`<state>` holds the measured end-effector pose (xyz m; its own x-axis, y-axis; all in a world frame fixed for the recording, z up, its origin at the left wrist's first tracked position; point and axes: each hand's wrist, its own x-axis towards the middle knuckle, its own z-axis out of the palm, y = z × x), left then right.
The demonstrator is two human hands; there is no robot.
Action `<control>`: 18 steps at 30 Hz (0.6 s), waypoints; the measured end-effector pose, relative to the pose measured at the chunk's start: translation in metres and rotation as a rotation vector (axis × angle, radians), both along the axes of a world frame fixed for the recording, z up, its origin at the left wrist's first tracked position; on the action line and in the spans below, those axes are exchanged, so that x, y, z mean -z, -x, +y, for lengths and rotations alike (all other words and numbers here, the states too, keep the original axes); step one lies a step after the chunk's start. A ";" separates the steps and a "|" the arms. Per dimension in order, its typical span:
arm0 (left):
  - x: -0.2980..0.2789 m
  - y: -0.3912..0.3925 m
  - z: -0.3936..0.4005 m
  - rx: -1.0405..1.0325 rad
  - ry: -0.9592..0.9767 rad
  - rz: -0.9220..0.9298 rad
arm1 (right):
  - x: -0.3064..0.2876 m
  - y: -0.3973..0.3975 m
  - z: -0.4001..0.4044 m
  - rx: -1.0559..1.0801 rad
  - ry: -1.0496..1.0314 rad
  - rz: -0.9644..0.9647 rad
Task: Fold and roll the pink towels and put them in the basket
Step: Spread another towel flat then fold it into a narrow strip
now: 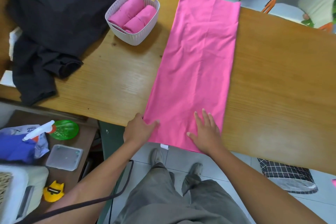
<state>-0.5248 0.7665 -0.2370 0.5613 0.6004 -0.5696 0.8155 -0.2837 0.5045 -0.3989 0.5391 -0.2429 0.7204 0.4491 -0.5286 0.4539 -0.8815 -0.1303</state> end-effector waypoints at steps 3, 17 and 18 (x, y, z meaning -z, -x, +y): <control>0.003 0.006 -0.002 0.078 -0.117 0.037 | -0.001 0.002 0.001 0.000 0.034 0.032; -0.010 -0.028 -0.027 0.474 -0.329 -0.114 | -0.023 -0.044 -0.015 0.034 -0.034 -0.017; -0.010 -0.037 -0.034 0.482 -0.306 -0.129 | -0.026 -0.052 -0.017 0.025 -0.047 -0.015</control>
<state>-0.4883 0.7326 -0.2274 0.8652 0.3868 -0.3192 0.4957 -0.7558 0.4278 -0.3472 0.5225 -0.2172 0.7390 0.4555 -0.4963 0.4344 -0.8854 -0.1656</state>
